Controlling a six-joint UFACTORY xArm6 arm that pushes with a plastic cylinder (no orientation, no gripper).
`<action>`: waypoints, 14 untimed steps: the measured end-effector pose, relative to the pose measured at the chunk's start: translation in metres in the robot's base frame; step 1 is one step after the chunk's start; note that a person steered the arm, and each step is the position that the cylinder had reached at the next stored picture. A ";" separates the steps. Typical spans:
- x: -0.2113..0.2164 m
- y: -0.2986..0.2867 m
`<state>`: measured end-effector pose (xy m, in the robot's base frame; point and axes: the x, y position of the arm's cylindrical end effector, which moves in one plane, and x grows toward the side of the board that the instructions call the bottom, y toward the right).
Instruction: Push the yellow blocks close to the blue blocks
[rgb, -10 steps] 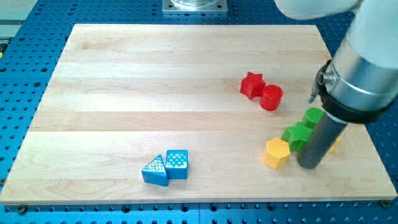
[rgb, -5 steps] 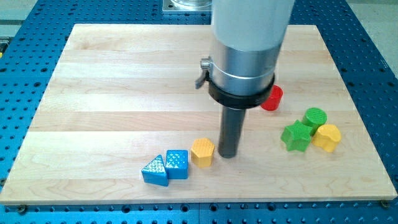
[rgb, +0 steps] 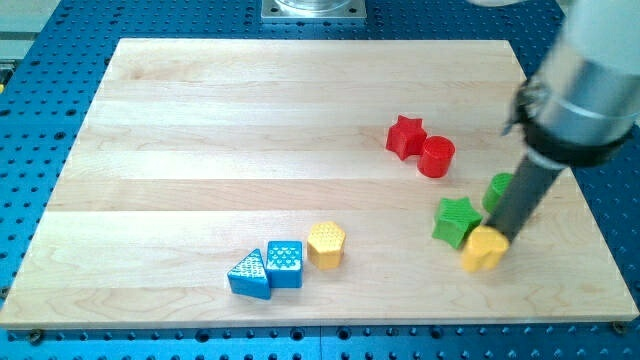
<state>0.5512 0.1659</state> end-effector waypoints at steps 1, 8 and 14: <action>0.029 -0.037; 0.032 -0.128; 0.054 -0.171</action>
<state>0.6053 -0.0047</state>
